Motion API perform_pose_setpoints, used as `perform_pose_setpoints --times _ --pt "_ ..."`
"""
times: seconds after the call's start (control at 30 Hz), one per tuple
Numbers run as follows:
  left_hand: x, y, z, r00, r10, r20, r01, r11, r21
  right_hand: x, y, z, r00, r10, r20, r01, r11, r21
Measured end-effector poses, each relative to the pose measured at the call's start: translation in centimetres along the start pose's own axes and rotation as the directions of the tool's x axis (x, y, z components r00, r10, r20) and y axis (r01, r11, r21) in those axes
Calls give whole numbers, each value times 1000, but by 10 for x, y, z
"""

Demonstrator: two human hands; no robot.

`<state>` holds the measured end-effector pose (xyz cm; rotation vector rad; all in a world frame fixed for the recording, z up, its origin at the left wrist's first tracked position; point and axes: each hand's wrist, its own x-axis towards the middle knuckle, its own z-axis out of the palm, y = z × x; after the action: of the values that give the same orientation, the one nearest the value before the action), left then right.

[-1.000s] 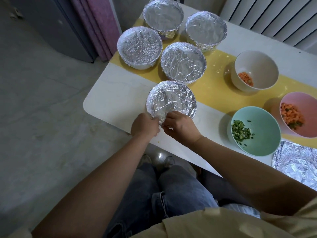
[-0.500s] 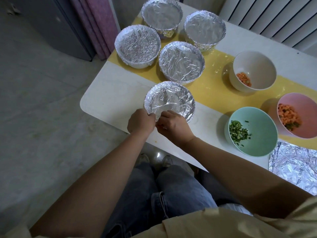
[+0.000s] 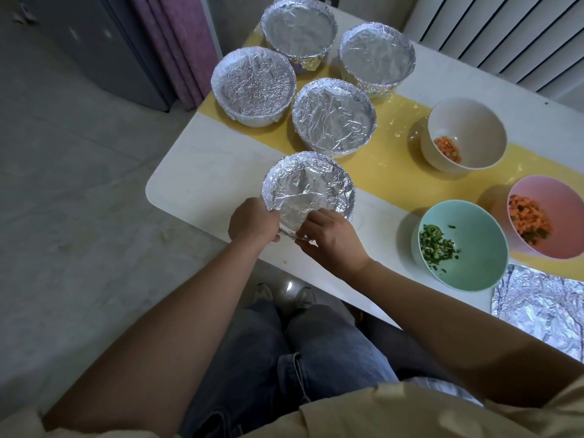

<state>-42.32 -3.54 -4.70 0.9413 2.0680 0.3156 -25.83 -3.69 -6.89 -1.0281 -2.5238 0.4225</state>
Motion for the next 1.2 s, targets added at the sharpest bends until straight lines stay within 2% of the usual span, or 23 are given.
perform_pose_setpoints --times 0.1,0.3,0.47,0.7,0.87,1.1,1.2 --pt "-4 -2 2 1000 -30 4 30 995 -92 2 -3 3 999 -17 -31 18 1000 11" --pt "-20 -2 20 966 -162 200 223 916 -333 5 -7 5 999 -21 -27 21 1000 6" --pt "-18 -3 24 980 -130 148 174 927 -334 5 -7 5 1000 -27 -13 27 999 22" --pt "-17 -6 24 978 -148 145 192 910 -366 3 -7 10 999 -46 14 46 999 10" --pt "-20 -2 22 971 -149 187 215 888 -408 4 -7 10 1000 -7 -10 7 1000 21" --pt "-13 -1 14 981 -119 150 161 938 -307 5 -5 1 1000 -7 4 7 999 45" --pt "-16 3 4 976 -128 176 176 939 -294 0 -1 -7 999 -52 14 51 997 56"
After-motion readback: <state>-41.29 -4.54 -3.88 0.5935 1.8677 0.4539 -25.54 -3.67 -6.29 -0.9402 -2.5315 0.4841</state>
